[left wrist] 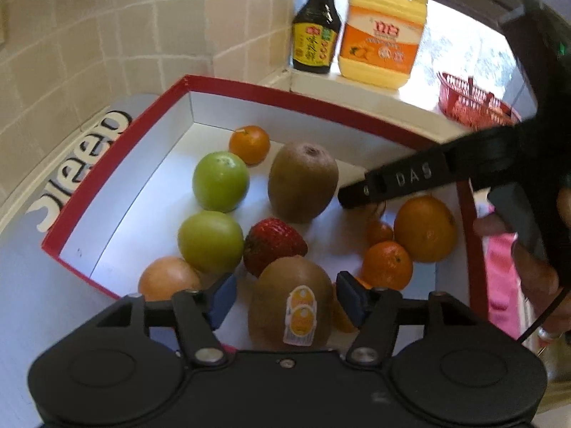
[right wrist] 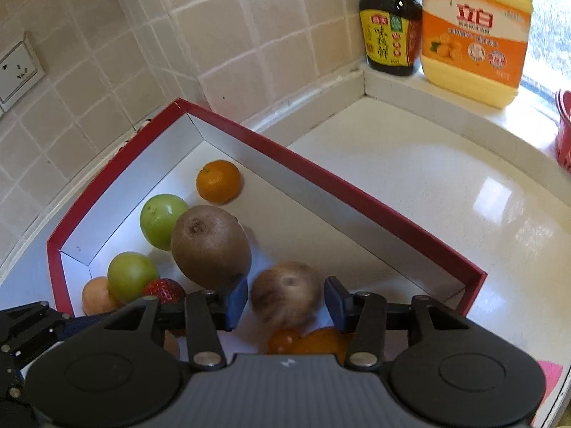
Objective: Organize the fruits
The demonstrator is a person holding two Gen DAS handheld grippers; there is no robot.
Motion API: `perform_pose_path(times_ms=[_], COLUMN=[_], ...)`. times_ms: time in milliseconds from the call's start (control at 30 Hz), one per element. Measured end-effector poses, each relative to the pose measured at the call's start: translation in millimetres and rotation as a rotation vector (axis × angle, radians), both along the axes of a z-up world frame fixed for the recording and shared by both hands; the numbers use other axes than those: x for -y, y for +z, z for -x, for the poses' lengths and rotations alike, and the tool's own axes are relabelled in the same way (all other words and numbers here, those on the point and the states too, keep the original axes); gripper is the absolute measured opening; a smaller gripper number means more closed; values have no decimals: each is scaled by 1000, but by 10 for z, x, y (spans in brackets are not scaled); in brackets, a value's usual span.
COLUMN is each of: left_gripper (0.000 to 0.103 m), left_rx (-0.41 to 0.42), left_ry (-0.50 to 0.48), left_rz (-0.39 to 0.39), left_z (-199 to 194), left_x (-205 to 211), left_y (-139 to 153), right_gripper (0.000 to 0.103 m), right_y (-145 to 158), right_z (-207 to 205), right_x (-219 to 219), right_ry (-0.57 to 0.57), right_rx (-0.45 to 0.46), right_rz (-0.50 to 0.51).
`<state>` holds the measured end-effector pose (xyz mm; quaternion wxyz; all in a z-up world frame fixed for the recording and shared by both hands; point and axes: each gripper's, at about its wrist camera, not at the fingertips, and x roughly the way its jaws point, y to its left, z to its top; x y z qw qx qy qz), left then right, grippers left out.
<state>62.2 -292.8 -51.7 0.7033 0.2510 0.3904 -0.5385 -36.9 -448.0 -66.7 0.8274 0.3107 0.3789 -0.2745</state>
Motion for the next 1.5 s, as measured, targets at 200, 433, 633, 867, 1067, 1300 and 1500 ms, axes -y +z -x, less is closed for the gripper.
perform_pose_path(times_ms=[200, 433, 633, 867, 1067, 1300, 1500], left_gripper=[79, 86, 92, 93, 93, 93, 93], left_rx=[61, 336, 367, 355, 341, 282, 248], left_ry=[74, 244, 406, 496, 495, 444, 426], left_rz=[51, 116, 149, 66, 75, 89, 81], left_z=[210, 731, 910, 902, 832, 730, 688], left_x=[-262, -756, -946, -1078, -1225, -1384, -1339], left_y=[481, 1211, 1443, 1402, 1418, 1249, 1188], right_gripper=[67, 75, 77, 77, 79, 82, 82], right_y=[367, 870, 1052, 961, 989, 989, 973], right_z=[234, 548, 520, 364, 374, 428, 434], right_x=[-192, -723, -999, -1126, -1314, -1522, -1574], right_ry=[-8, 54, 133, 193, 153, 77, 80], right_rx=[23, 137, 149, 79, 56, -16, -49], right_rz=[66, 168, 240, 206, 186, 240, 257])
